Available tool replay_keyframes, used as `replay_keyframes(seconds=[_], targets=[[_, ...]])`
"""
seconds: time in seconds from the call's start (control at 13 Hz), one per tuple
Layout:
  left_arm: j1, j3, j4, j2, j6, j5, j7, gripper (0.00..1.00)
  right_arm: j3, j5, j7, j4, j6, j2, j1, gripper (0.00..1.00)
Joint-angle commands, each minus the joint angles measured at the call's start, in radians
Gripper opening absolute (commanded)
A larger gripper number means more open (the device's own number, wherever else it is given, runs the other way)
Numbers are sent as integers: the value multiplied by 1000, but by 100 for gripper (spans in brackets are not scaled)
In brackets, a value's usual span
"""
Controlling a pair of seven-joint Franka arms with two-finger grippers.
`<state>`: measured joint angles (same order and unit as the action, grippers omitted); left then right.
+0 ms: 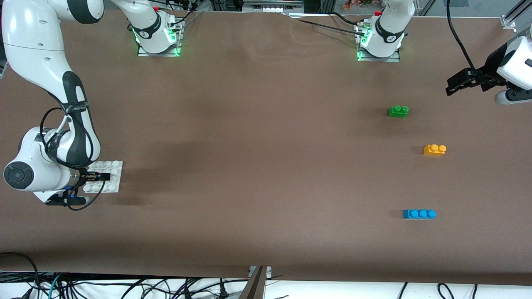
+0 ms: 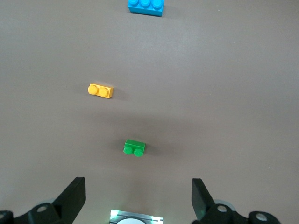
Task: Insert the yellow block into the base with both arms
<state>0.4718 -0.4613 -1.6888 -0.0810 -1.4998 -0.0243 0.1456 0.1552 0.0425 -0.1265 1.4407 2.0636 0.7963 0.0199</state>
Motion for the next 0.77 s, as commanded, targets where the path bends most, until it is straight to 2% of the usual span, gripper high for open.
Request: replay_keyframes(seconds=[0.0,0.69], targets=[[8,-4,11,1,1,-20,-24,100,-6,13,-21,14,23,-3,11,100],[8,-4,11,1,1,-20,-24,100,0,14,-22,69,89,26,11,100]])
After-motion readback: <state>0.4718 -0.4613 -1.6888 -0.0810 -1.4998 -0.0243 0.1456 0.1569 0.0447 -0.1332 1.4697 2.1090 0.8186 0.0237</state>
